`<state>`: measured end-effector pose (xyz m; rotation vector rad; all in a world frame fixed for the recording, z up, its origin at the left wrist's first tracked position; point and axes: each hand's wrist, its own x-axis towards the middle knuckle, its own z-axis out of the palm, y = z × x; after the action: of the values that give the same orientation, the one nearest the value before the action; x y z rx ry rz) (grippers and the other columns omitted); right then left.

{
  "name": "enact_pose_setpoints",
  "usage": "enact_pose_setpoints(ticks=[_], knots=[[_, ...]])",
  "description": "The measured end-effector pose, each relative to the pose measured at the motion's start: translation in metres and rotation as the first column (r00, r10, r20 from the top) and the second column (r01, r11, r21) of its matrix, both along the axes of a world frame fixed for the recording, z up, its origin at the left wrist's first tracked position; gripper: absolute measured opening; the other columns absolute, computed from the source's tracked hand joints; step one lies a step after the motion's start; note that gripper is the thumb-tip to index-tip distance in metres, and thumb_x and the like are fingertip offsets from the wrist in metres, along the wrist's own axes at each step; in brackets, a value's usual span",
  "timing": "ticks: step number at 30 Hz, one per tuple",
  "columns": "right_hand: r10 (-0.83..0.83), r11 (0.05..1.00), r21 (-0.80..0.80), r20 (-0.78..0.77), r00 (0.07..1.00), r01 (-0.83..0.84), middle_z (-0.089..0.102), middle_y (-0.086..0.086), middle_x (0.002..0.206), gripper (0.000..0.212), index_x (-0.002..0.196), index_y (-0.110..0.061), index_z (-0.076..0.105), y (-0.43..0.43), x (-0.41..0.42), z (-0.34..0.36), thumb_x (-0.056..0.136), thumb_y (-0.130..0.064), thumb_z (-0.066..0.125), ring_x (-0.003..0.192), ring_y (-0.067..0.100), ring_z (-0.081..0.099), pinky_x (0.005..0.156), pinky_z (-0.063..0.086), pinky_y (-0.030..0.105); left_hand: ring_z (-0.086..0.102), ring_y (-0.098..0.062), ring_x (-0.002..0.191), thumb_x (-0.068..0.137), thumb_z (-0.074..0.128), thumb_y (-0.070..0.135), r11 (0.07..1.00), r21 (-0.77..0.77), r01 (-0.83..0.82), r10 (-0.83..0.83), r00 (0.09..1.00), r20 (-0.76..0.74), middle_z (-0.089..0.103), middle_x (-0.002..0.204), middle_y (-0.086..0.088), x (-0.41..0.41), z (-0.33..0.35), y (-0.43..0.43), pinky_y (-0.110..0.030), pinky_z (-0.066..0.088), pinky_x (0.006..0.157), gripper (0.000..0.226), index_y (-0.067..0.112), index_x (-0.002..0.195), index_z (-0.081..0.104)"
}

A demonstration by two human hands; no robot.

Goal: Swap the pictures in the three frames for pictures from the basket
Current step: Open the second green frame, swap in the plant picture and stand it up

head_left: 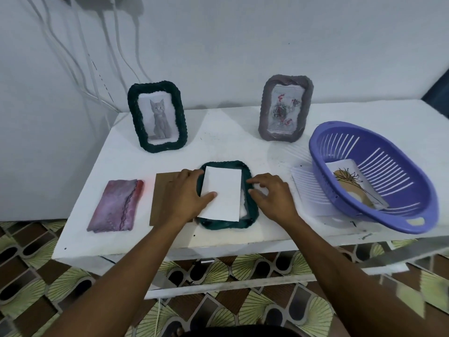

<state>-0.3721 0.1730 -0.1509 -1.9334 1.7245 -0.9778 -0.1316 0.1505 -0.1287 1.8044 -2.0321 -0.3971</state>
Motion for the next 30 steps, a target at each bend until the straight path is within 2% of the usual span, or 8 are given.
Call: enact_pose_setpoints(ticks=[4,6,11,14,16,20,24,30], knots=[[0.004,1.0,-0.007,-0.017,1.0,-0.004,0.067,-0.008,0.107,0.022,0.109,-0.029,0.069,0.0,0.0,0.002,0.087,-0.029,0.066,0.093,0.009,0.052,0.084,0.046,0.032,0.061,-0.019,0.1,0.081,0.073,0.04,0.995,0.094,-0.009,0.026,0.983,-0.182,0.064,0.12,-0.001,0.005,0.004,-0.002,-0.036,0.053,0.087,0.062,0.026,0.136,0.046],[0.006,1.0,-0.001,-0.016,1.0,-0.006,0.067,-0.008,0.107,0.022,0.109,-0.029,0.069,0.0,0.0,0.003,0.087,-0.029,0.066,0.093,0.008,0.052,0.084,0.046,0.032,0.061,-0.019,0.1,0.084,0.072,0.032,0.994,0.103,-0.026,0.045,0.982,-0.184,0.064,0.118,0.0,0.011,0.01,-0.003,-0.029,0.049,0.087,0.059,0.028,0.136,0.046],[0.018,0.997,0.069,0.09,0.996,-0.024,0.064,-0.006,0.11,0.024,0.111,-0.025,0.068,0.0,0.001,0.022,0.088,-0.02,0.066,0.092,0.012,0.056,0.088,0.051,0.034,0.063,-0.014,0.091,0.088,0.067,0.019,0.995,0.087,0.045,-0.015,0.947,-0.321,0.067,0.108,0.002,0.021,0.026,-0.012,-0.032,0.051,0.086,0.025,0.033,0.109,0.066],[0.063,0.992,-0.103,-0.067,0.996,-0.07,0.064,-0.002,0.11,0.023,0.11,-0.021,0.069,0.001,-0.01,0.051,0.088,-0.017,0.066,0.101,0.016,0.055,0.091,0.045,0.03,0.061,-0.003,0.097,0.088,0.067,0.012,0.989,0.095,0.116,-0.047,0.841,-0.539,0.065,0.11,0.013,0.007,0.041,-0.011,-0.01,0.046,0.08,0.021,0.026,0.103,0.07],[-0.03,0.978,-0.206,-0.227,0.973,-0.018,0.065,0.001,0.115,0.024,0.111,-0.022,0.069,0.001,-0.026,0.074,0.087,-0.02,0.066,0.111,0.021,0.052,0.094,0.038,0.031,0.06,0.006,0.097,0.087,0.067,0.004,0.979,0.088,0.185,-0.08,0.742,-0.665,0.065,0.113,0.012,-0.01,0.05,-0.01,-0.004,0.044,0.078,0.025,0.021,0.105,0.07],[-0.246,0.969,-0.08,-0.413,0.877,0.234,0.052,0.007,0.137,0.03,0.116,-0.03,0.065,0.001,-0.078,0.104,0.086,-0.035,0.066,0.126,0.034,0.041,0.102,0.035,0.048,0.068,-0.011,0.094,0.084,0.069,0.0,0.951,0.153,0.268,-0.05,0.625,-0.779,0.066,0.116,0.002,-0.052,0.052,-0.016,-0.027,0.058,0.078,0.031,0.022,0.107,0.07],[-0.07,0.936,0.312,-0.291,0.954,0.164,0.062,0.003,0.128,0.034,0.122,-0.031,0.061,0.006,-0.112,0.121,0.088,-0.027,0.067,0.104,0.02,0.061,0.09,0.046,0.035,0.067,-0.012,0.084,0.087,0.062,0.0,0.918,0.232,0.322,-0.027,0.635,-0.772,0.068,0.108,0.0,-0.097,0.044,-0.021,-0.029,0.057,0.078,0.035,0.028,0.108,0.069],[-0.153,0.958,0.221,-0.149,0.977,0.183,0.065,-0.009,0.107,0.035,0.118,-0.031,0.065,0.011,-0.137,0.145,0.087,-0.014,0.066,0.089,0.006,0.059,0.081,0.042,0.022,0.065,-0.017,0.087,0.081,0.063,-0.005,0.872,0.239,0.427,-0.122,0.663,-0.739,0.065,0.109,-0.004,-0.159,0.034,-0.018,-0.039,0.058,0.081,0.048,0.023,0.12,0.058]])
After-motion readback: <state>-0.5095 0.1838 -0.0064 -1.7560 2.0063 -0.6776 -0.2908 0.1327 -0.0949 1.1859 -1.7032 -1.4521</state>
